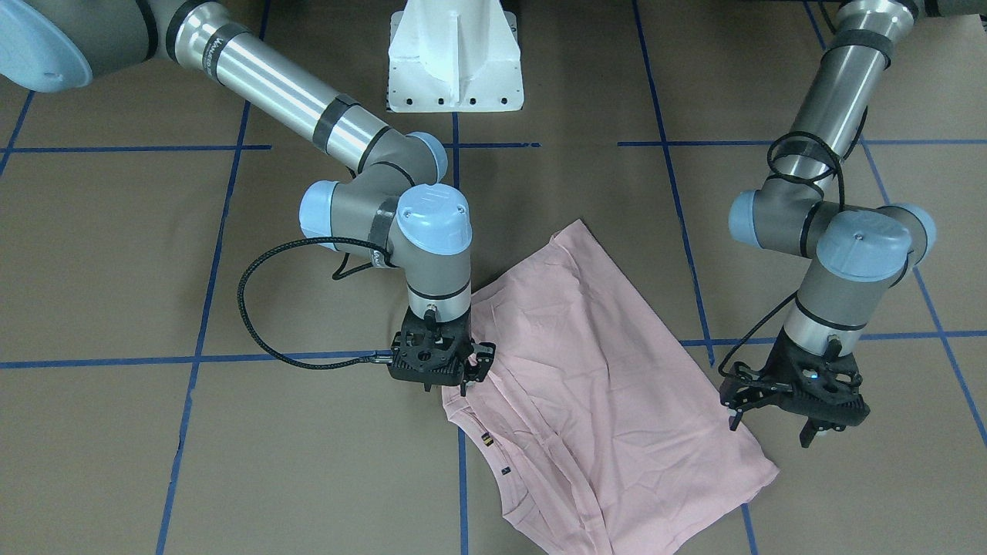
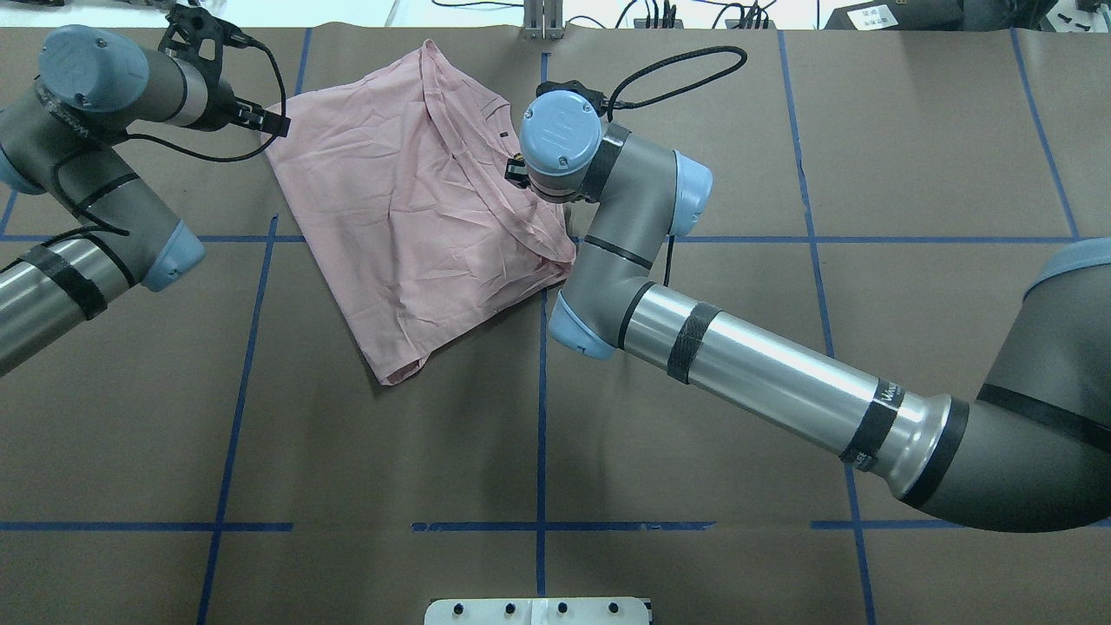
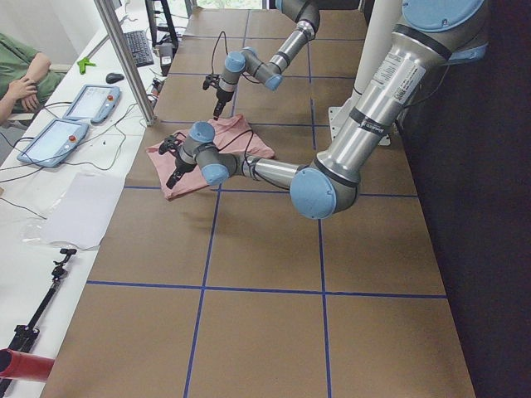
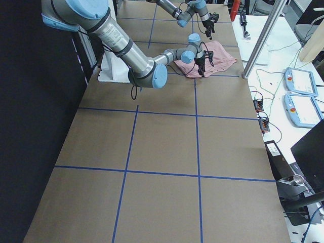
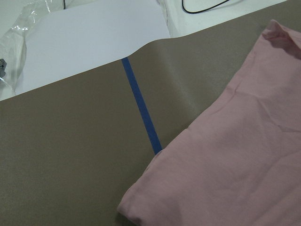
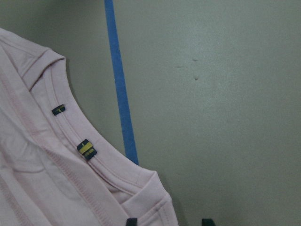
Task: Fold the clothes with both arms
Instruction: 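Reach the right gripper to the shirt collar and pull it toward the robot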
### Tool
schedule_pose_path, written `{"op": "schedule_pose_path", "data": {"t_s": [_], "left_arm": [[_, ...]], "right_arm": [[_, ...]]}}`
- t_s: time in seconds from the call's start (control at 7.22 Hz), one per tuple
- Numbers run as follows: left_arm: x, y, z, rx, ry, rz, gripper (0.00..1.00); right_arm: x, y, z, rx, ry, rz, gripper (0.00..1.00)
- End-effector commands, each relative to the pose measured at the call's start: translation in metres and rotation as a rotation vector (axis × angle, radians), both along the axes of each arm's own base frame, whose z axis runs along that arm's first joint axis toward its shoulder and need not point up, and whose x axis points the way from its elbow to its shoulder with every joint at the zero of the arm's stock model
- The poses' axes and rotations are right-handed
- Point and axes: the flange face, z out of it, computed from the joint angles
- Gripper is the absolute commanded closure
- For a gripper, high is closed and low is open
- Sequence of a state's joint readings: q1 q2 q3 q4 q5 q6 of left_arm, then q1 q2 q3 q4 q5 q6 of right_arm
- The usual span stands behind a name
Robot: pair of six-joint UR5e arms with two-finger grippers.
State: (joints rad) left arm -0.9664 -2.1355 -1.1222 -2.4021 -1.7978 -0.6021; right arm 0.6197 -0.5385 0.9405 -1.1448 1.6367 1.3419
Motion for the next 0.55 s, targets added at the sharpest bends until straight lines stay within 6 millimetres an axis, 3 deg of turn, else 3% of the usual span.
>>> {"op": "schedule_pose_path", "data": {"t_s": [0.0,0.14,0.42], "left_arm": [[-0.0006,0.0009,0.0013,-0.002,0.001,-0.001,0.0],[-0.0006,0.0009,0.0013,-0.002,0.001,-0.001,0.0],[-0.0006,0.0009,0.0013,-0.002,0.001,-0.001,0.0]], "right_arm": [[-0.0057,0.0035,0.0073,0.003,0.021,-0.016,0.53],[-0.0064,0.0045,0.01,0.005,0.026,-0.019,0.54],[-0.0082,0.0062,0.0085,0.007,0.024,-0.02,0.65]]}}
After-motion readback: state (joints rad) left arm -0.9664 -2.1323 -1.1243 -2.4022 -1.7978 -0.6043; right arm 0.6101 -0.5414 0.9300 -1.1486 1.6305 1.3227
